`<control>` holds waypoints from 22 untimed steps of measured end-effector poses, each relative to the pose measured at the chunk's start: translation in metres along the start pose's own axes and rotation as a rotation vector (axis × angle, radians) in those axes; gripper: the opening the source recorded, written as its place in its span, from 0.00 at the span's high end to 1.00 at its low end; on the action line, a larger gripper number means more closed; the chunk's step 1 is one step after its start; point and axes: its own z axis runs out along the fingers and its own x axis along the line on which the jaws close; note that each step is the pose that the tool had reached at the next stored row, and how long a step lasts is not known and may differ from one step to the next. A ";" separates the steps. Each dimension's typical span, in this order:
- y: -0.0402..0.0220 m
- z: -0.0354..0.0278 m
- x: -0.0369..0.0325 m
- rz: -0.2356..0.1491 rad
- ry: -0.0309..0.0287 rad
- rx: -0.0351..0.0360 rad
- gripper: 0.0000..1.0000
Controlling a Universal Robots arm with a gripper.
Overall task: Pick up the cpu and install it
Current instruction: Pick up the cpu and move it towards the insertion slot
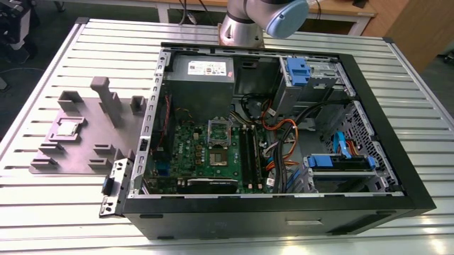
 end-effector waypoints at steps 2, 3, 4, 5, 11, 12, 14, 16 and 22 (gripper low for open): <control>0.0000 0.0000 0.0000 0.000 0.0000 0.0000 0.65; 0.0000 0.0000 0.0000 0.000 0.0000 0.0000 0.65; 0.0000 0.0001 0.0000 0.000 0.0000 0.0000 0.59; 0.0000 0.0004 0.0000 0.000 -0.0001 -0.0001 0.53; -0.0001 0.0041 0.0005 -0.048 0.0031 -0.0010 0.47; -0.0002 0.0048 0.0005 -0.059 0.0039 -0.0013 0.47; -0.0003 0.0051 0.0008 -0.068 0.0044 -0.0013 0.47; -0.0003 0.0051 0.0008 -0.068 0.0045 -0.0013 0.47; -0.0003 0.0057 0.0008 -0.068 0.0044 -0.0014 0.47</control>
